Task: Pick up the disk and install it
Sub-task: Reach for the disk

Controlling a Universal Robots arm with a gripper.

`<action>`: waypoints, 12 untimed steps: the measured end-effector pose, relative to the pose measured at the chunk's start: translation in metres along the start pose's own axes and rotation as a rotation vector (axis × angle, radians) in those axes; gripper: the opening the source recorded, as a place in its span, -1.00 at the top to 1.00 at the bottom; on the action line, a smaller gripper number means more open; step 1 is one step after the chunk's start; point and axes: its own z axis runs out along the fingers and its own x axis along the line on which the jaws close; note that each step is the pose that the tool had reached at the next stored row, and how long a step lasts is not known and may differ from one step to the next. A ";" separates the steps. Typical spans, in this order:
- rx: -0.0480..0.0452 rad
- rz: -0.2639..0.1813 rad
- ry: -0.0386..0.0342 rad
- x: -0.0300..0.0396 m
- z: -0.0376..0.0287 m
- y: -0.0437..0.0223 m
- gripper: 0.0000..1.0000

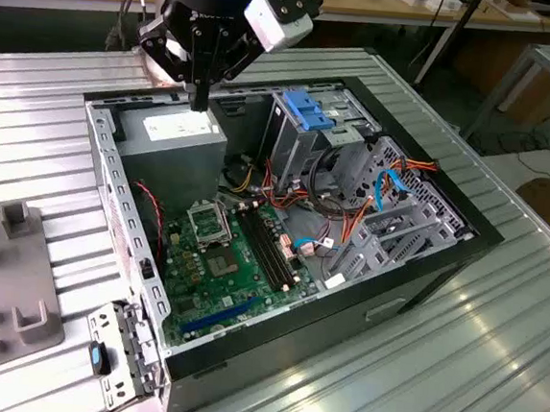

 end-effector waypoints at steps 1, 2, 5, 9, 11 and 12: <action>0.0000 0.000 0.0000 0.0000 0.0000 0.0000 0.79; 0.0000 0.000 0.0000 0.0000 0.0000 0.0000 0.79; 0.0000 0.000 0.0000 0.0000 0.0000 0.0000 0.79; 0.0000 0.000 0.0000 0.0000 0.0000 0.0000 0.79; 0.0000 0.000 0.0000 0.0000 0.0000 0.0000 0.79; 0.0000 0.000 0.0000 0.0000 0.0000 0.0000 0.79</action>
